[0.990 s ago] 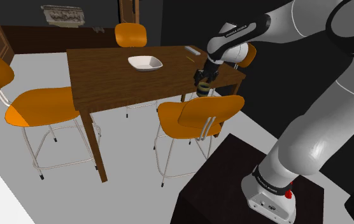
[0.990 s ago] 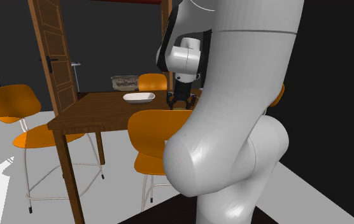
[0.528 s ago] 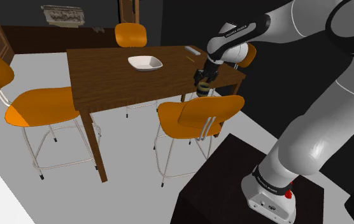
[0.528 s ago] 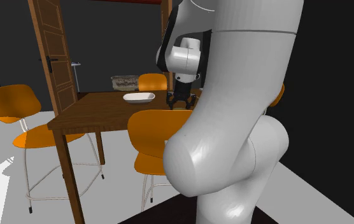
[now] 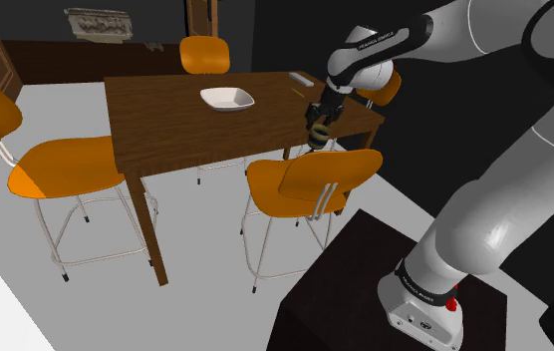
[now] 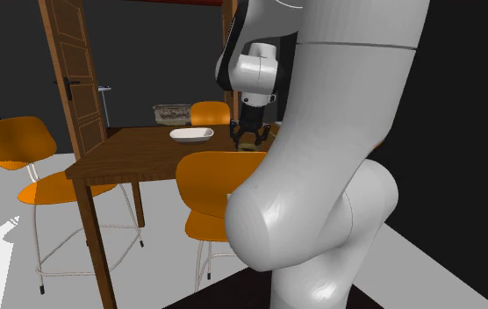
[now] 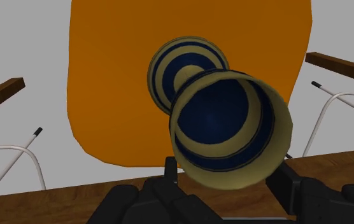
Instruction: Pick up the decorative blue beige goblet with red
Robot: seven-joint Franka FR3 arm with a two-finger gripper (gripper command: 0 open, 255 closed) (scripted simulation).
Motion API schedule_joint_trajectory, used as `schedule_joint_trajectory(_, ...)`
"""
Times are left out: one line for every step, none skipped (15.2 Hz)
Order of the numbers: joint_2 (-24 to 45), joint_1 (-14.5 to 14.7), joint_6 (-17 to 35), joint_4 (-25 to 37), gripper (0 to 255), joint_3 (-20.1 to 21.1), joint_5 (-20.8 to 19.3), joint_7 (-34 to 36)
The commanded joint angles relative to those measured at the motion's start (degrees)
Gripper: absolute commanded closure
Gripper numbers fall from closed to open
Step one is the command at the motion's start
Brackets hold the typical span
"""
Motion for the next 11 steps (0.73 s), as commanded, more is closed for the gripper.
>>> schedule_joint_trajectory(-0.76, -0.10, -1.74, 1.07, 255, 0.09, -0.58, 0.54)
schedule_joint_trajectory(-1.13, -0.14, -2.51, 1.51, 255, 0.15, -0.85, 0.79)
schedule_joint_trajectory(-1.48, -0.17, -3.27, 1.95, 255, 0.21, -1.09, 1.04)
schedule_joint_trajectory(-1.82, -0.20, -4.04, 2.41, 255, 0.27, -1.33, 1.27)
schedule_joint_trajectory(-2.15, -0.23, -4.81, 2.89, 255, 0.33, -1.55, 1.49)
schedule_joint_trajectory(-2.46, -0.26, -5.57, 3.37, 255, 0.39, -1.75, 1.70)
schedule_joint_trajectory(-2.76, -0.29, -6.34, 3.87, 255, 0.45, -1.95, 1.91)
schedule_joint_trajectory(-3.04, -0.32, -7.10, 4.38, 255, 0.51, -2.13, 2.10)
schedule_joint_trajectory(-3.31, -0.34, -7.87, 4.90, 255, 0.57, -2.30, 2.29)
schedule_joint_trajectory(-3.36, -0.35, -7.99, 4.97, 255, 0.58, -2.33, 2.33)
schedule_joint_trajectory(-3.35, -0.34, -7.99, 4.98, 255, 0.58, -2.32, 2.32)
